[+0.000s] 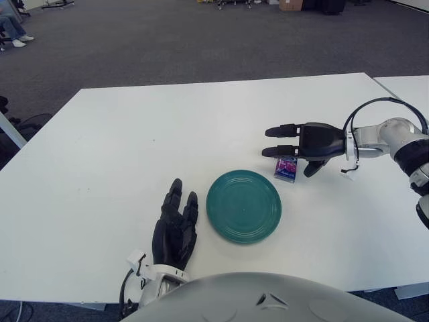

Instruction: Put the gum into the plate.

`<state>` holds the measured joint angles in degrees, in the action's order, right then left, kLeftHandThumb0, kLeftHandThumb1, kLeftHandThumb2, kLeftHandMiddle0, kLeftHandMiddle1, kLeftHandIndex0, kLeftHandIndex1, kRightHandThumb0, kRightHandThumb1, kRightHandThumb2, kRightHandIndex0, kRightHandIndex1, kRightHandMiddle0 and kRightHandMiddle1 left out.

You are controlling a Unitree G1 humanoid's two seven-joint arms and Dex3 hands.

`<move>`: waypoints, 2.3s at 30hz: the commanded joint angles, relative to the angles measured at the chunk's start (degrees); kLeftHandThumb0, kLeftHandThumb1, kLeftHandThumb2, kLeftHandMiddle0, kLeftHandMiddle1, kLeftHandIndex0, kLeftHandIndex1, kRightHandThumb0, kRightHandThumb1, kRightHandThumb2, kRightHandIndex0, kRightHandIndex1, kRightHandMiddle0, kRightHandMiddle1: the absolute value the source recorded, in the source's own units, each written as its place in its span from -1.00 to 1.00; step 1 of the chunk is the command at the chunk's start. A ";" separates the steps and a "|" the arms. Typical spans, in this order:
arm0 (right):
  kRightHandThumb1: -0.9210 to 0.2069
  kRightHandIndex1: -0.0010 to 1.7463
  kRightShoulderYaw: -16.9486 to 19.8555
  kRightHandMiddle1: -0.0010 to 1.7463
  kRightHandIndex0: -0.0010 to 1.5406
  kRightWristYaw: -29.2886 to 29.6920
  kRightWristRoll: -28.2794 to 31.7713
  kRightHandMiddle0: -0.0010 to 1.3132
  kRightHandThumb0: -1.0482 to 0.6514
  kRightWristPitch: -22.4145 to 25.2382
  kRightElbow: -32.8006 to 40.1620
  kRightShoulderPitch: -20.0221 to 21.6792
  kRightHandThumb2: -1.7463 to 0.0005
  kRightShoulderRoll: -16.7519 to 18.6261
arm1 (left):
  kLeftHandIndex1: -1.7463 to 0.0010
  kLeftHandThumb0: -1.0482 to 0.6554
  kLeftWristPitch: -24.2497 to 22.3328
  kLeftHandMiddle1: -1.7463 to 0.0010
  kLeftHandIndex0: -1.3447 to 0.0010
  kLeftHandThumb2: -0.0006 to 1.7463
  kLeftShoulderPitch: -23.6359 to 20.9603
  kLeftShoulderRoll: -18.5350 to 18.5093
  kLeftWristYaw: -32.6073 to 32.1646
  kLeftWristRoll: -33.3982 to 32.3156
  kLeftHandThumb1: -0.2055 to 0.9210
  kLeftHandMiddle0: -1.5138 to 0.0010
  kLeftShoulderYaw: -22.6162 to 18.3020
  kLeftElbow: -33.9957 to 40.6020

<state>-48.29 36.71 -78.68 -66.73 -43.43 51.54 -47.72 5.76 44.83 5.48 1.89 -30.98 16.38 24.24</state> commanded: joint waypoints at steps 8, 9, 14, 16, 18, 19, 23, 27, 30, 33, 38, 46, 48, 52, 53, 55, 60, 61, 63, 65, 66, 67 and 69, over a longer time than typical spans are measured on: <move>-1.00 -0.99 -2.97 -0.88 -0.86 -0.50 -1.04 -1.00 -0.83 0.42 -2.33 2.95 0.65 2.24 | 0.96 -0.94 0.40 1.00 1.00 0.07 3.20 1.63 -0.32 -0.18 1.00 0.99 4.27 3.59; -1.00 -0.99 -3.13 -0.89 -0.86 -0.68 -1.11 -1.00 -0.84 0.60 -2.33 2.97 0.64 2.26 | 0.96 -0.94 0.39 1.00 1.00 0.07 3.33 1.57 -0.51 -0.09 1.00 0.99 4.41 3.85; -1.00 -0.99 -3.59 -0.95 -0.86 -1.82 -0.93 -1.00 -0.86 1.03 -2.34 3.03 0.56 2.19 | 0.96 -0.96 0.75 1.00 1.00 0.06 3.79 1.12 -0.99 0.73 1.00 0.99 5.00 4.64; -1.00 -0.99 -3.43 -0.97 -0.86 -3.36 -0.28 -1.00 -0.86 1.03 -2.45 2.79 0.52 2.20 | 0.95 -0.97 1.12 1.00 1.00 0.06 3.93 1.01 -1.09 1.24 1.00 0.99 5.32 4.61; -1.00 -0.99 -3.11 -0.97 -0.85 -4.99 0.57 -1.00 -0.86 0.87 -2.70 2.52 0.47 2.30 | 0.95 -0.97 1.40 1.00 0.99 0.06 4.08 0.91 -1.12 1.53 1.00 0.99 5.56 4.62; -1.00 -0.99 -2.89 -0.98 -0.85 -5.75 1.09 -1.00 -0.86 0.62 -2.77 2.40 0.46 2.26 | 0.95 -0.98 2.10 1.00 0.99 0.06 4.22 0.82 -0.85 2.09 1.00 0.99 5.82 4.47; -1.00 -1.00 -2.25 -0.98 -0.86 -9.35 3.50 -1.00 -0.87 -0.38 -3.56 2.00 0.41 2.62 | 0.93 -0.99 5.77 1.00 0.98 0.06 4.45 0.37 0.65 4.39 1.00 1.00 6.75 3.47; -1.00 -1.00 -2.00 -0.97 -0.87 -12.93 5.77 -0.99 -0.88 -1.33 -4.91 2.04 0.34 3.33 | 0.92 -1.00 8.77 1.00 0.97 0.07 5.13 -0.07 1.45 5.60 1.00 1.00 8.04 3.12; -1.00 -1.00 -2.09 -0.96 -0.88 -15.02 6.85 -0.98 -0.89 -1.41 -6.50 2.06 0.28 4.12 | 0.88 -1.00 10.57 1.00 0.97 0.07 6.05 -0.50 1.68 6.16 1.00 1.00 9.16 3.31; -1.00 -1.00 -2.71 -0.95 -0.89 -15.29 6.76 -0.98 -0.91 -0.42 -9.91 1.79 0.23 5.16 | 0.84 -1.00 10.45 1.00 0.99 0.06 7.60 -1.24 1.19 4.46 1.00 1.00 10.41 4.77; -1.00 -1.00 -3.34 -0.92 -0.90 -14.24 6.49 -0.97 -0.94 0.56 -13.80 0.85 0.16 6.28 | 0.82 -1.00 12.43 1.00 1.00 0.06 9.26 -2.43 0.97 5.25 1.00 0.99 11.88 5.75; -1.00 -1.00 -0.99 -0.87 -0.91 -17.65 11.49 -1.00 -0.96 -3.09 -13.53 -0.04 0.11 5.64 | 0.77 -1.00 14.81 1.00 1.00 0.06 11.73 -4.04 0.10 6.59 1.00 0.99 13.56 7.28; -1.00 -1.00 -0.44 -0.87 -0.91 -18.52 12.70 -1.00 -0.97 -3.49 -13.29 -0.60 0.10 5.55 | 0.76 -1.00 15.28 1.00 1.00 0.06 12.40 -4.56 0.00 6.57 1.00 0.99 13.83 7.74; -1.00 -1.00 0.65 -0.85 -0.92 -20.00 14.77 -1.00 -0.98 -4.09 -12.37 -1.77 0.08 5.23 | 0.75 -1.00 16.09 1.00 1.00 0.06 13.66 -5.58 -0.13 6.35 1.00 0.99 14.26 8.50; -1.00 -1.00 0.91 -0.85 -0.92 -20.26 15.18 -1.00 -0.98 -4.20 -12.24 -2.02 0.07 5.22 | 0.75 -1.00 16.12 1.00 1.00 0.06 13.88 -5.77 -0.22 6.22 1.00 0.99 14.31 8.67; -1.00 -1.00 1.37 -0.84 -0.92 -20.85 15.96 -1.00 -0.98 -4.45 -11.86 -2.47 0.07 5.15 | 0.74 -1.00 16.01 1.00 1.00 0.05 14.42 -6.22 -0.44 5.77 1.00 0.99 14.43 9.21; -1.00 -1.00 2.62 -0.82 -0.91 -22.32 18.37 -1.00 -0.99 -5.84 -10.48 -3.88 0.04 4.92 | 0.71 -1.00 14.30 0.99 1.00 0.03 16.87 -8.21 -1.68 3.64 1.00 0.97 14.83 12.26; -1.00 -0.99 2.86 -0.81 -0.91 -22.65 18.71 -1.00 -1.00 -6.03 -10.19 -4.12 0.03 4.86 | 0.71 -1.00 14.17 0.99 1.00 0.03 17.22 -8.56 -1.81 3.46 1.00 0.97 14.87 12.70; -1.00 -0.99 3.16 -0.80 -0.90 -23.18 19.01 -1.00 -1.00 -6.12 -9.70 -4.44 0.03 4.79 | 0.70 -1.00 13.85 0.99 1.00 0.03 17.49 -9.06 -2.11 3.29 1.00 0.96 14.86 13.37; -1.00 -0.99 3.38 -0.79 -0.90 -23.76 19.12 -1.00 -1.00 -6.05 -9.36 -4.60 0.02 4.79 | 0.70 -1.00 13.56 0.99 1.00 0.03 17.57 -9.41 -2.34 3.17 1.00 0.96 14.78 13.87; -1.00 -0.99 3.35 -0.79 -0.90 -24.09 18.91 -1.00 -1.00 -5.81 -9.24 -4.55 0.02 4.81 | 0.69 -1.00 13.09 0.99 1.00 0.03 17.49 -9.64 -2.59 2.93 1.00 0.96 14.69 14.32; -1.00 -0.99 3.35 -0.79 -0.90 -24.35 18.76 -1.00 -1.00 -5.64 -9.14 -4.53 0.02 4.82 | 0.69 -1.00 12.75 0.99 1.00 0.03 17.41 -9.81 -2.78 2.76 1.00 0.96 14.63 14.63; -1.00 -0.99 3.30 -0.77 -0.90 -24.80 18.34 -1.00 -1.00 -5.24 -8.94 -4.49 0.03 4.79 | 0.69 -1.00 11.63 0.99 1.00 0.03 17.17 -10.14 -3.42 2.01 1.00 0.95 14.59 15.41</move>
<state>-46.28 13.22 -61.19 -72.71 -53.63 46.99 -42.39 19.53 52.84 -3.74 0.10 -27.50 23.23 34.44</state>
